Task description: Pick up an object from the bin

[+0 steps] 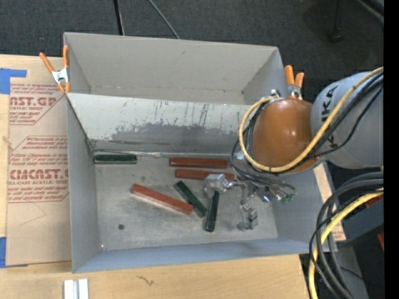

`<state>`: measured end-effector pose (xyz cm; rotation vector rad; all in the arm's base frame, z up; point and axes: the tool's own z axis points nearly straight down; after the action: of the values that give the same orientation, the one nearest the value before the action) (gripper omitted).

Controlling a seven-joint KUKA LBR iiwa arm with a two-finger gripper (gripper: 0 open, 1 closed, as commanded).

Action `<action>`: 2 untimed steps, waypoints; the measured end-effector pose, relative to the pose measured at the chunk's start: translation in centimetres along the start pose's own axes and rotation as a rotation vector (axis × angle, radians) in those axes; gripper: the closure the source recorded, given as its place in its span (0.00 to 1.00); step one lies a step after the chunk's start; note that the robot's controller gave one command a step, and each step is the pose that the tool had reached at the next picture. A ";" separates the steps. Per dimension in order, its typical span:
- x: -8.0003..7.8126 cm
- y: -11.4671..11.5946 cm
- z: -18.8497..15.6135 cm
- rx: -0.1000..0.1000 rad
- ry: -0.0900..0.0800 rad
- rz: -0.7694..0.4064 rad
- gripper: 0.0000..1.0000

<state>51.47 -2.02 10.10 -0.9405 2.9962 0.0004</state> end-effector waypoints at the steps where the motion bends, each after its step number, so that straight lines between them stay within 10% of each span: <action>1: -1.7 2.5 3.2 -0.001 0.000 -0.205 0.00; 2: -1.8 2.5 3.2 -0.001 0.000 -0.203 0.00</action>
Offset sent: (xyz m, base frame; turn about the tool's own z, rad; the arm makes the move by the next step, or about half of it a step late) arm -0.0002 0.0294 -0.0310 -0.2057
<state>51.46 1.08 6.95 -1.2399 2.8856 0.0014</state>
